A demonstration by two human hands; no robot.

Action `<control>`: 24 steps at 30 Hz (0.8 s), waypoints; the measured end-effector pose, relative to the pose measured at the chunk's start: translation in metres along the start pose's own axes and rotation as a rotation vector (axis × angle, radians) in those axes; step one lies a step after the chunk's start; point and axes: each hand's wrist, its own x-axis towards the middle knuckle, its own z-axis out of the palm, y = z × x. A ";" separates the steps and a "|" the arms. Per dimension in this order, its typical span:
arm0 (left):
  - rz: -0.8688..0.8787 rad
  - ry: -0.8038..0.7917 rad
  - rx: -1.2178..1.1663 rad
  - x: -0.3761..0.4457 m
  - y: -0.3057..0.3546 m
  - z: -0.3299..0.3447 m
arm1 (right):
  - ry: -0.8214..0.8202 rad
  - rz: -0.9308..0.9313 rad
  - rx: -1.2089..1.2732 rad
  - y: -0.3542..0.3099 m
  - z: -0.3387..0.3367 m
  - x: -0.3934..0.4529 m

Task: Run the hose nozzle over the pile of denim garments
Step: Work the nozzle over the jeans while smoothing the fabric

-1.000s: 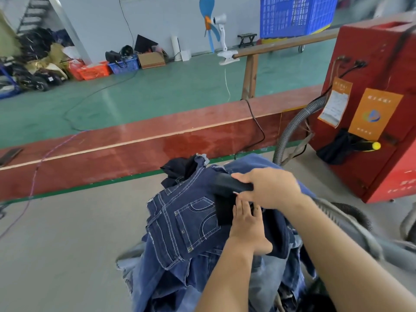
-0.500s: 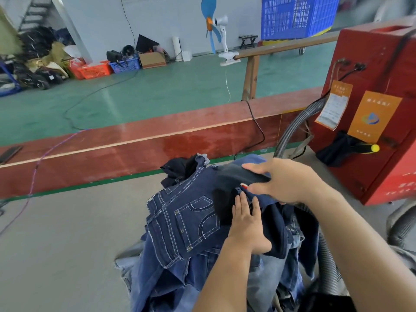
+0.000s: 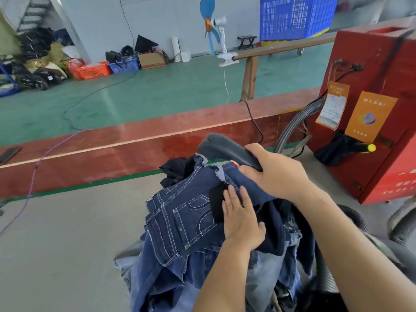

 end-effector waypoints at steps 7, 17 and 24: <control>-0.282 -0.133 0.054 -0.006 -0.013 -0.001 | -0.076 0.049 -0.123 0.013 -0.004 -0.007; -0.332 -0.344 0.176 -0.005 -0.007 -0.006 | -0.229 0.024 -0.309 0.009 0.022 0.001; -0.314 -0.365 0.206 -0.007 -0.007 -0.008 | -0.136 0.008 -0.116 0.011 0.016 0.004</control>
